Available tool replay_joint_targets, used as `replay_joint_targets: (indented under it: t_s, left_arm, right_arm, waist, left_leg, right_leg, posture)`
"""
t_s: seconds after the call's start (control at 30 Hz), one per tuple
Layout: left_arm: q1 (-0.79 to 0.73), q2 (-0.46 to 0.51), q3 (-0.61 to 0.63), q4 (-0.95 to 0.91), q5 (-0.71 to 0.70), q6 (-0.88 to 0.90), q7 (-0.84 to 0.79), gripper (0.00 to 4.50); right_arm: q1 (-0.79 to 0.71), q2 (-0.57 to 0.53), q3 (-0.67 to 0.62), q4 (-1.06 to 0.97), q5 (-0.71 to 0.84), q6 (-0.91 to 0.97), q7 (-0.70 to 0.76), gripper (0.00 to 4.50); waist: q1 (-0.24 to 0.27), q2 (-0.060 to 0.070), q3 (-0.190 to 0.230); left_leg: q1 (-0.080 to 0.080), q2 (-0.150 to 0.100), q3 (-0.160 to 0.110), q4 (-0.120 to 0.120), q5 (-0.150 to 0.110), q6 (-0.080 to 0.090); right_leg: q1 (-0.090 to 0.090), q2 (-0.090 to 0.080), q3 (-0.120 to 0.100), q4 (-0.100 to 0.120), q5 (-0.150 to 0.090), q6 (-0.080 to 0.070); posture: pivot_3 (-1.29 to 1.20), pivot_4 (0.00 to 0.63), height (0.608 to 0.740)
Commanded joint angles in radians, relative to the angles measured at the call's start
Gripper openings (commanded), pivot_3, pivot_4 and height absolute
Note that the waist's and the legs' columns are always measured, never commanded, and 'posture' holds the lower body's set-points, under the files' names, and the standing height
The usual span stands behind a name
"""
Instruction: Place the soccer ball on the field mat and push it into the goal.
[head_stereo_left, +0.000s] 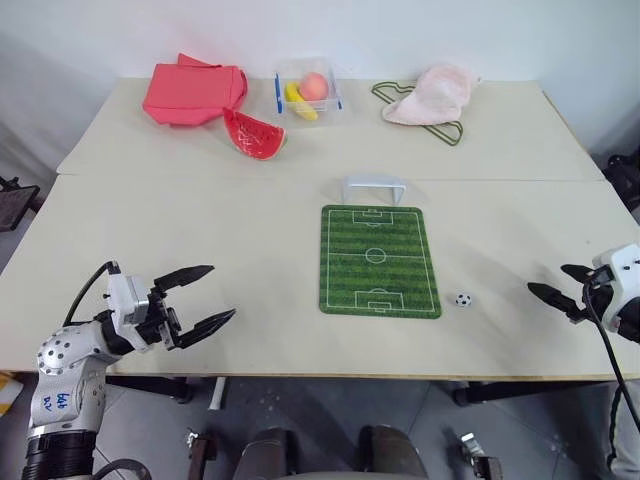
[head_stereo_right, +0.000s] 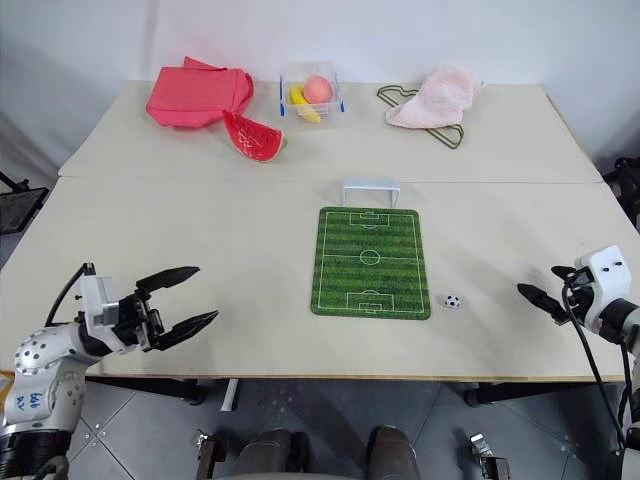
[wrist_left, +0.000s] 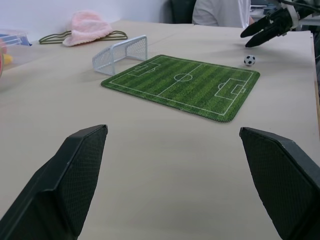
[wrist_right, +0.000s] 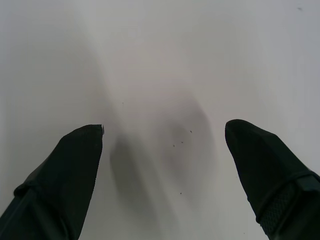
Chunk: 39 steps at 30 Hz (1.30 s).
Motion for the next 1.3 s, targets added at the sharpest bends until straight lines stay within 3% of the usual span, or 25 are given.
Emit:
replay_joint_targets:
  t_s: [0.03,0.37,0.6,0.9,1.0,1.27,1.3]
  left_arm:
    - [-0.003,0.017,-0.004,0.005,-0.025,0.015,-0.045,4.5]
    - [-0.049,0.021,-0.014,0.04,0.002,0.053,-0.02,4.5]
    - [-0.104,0.024,-0.066,0.073,0.018,0.055,-0.065,4.5]
    - [-0.132,0.014,-0.099,0.085,0.024,0.05,-0.085,4.5]
    - [-0.118,0.014,-0.106,0.073,0.032,0.043,-0.088,4.5]
    - [-0.079,0.018,-0.093,0.031,0.028,0.044,-0.066,4.5]
    - [-0.076,0.02,-0.091,0.027,0.028,0.044,-0.063,4.5]
  right_arm:
    - [0.013,-0.03,-0.041,-0.042,0.021,0.005,-0.005,4.1]
    - [0.031,-0.099,0.005,-0.214,0.009,0.125,0.037,4.1]
    - [0.067,-0.166,0.104,-0.558,0.079,0.253,0.25,4.1]
    - [-0.048,-0.145,0.29,-0.494,-0.006,0.128,0.395,4.1]
    - [-0.107,-0.094,0.349,-0.428,-0.04,0.073,0.409,4.1]
    - [-0.163,-0.024,0.402,-0.288,-0.095,-0.018,0.426,4.1]
    - [-0.161,-0.023,0.406,-0.274,-0.104,-0.038,0.43,3.93]
  waist:
    - [0.0,0.0,0.0]
    - [0.001,0.0,0.0]
    - [0.002,0.0,0.0]
    - [0.004,-0.003,0.002]
    - [0.002,-0.004,0.002]
    - [0.003,-0.005,0.003]
    - [0.003,-0.005,0.003]
  left_leg:
    - [0.0,0.0,0.0,0.0,0.0,0.0]
    - [0.0,0.0,0.0,0.0,0.0,0.0]
    - [0.0,0.0,0.0,0.001,0.0,0.0]
    - [0.0,0.0,0.0,0.002,0.0,0.0]
    - [0.0,0.0,0.0,0.002,0.0,0.0]
    - [0.0,0.0,0.0,0.002,0.0,0.0]
    - [0.0,0.0,0.0,0.003,0.0,0.0]
  right_leg:
    - [0.0,0.0,0.0,0.0,0.0,0.0]
    - [0.0,0.0,0.0,0.001,0.0,0.0]
    - [-0.001,0.0,0.0,0.002,0.0,0.0]
    - [-0.001,0.0,0.0,0.002,0.0,0.0]
    - [-0.001,0.0,0.0,0.002,0.0,0.0]
    - [-0.001,0.0,0.0,0.003,0.0,0.0]
    - [-0.001,0.0,0.0,0.003,0.0,0.0]
  posture:
    - [0.0,0.15,0.74]
    - [0.0,0.15,0.74]
    - [0.0,0.15,0.74]
    - [0.0,0.15,0.74]
    - [0.0,0.15,0.74]
    - [0.0,0.15,0.74]
    - [0.0,0.15,0.74]
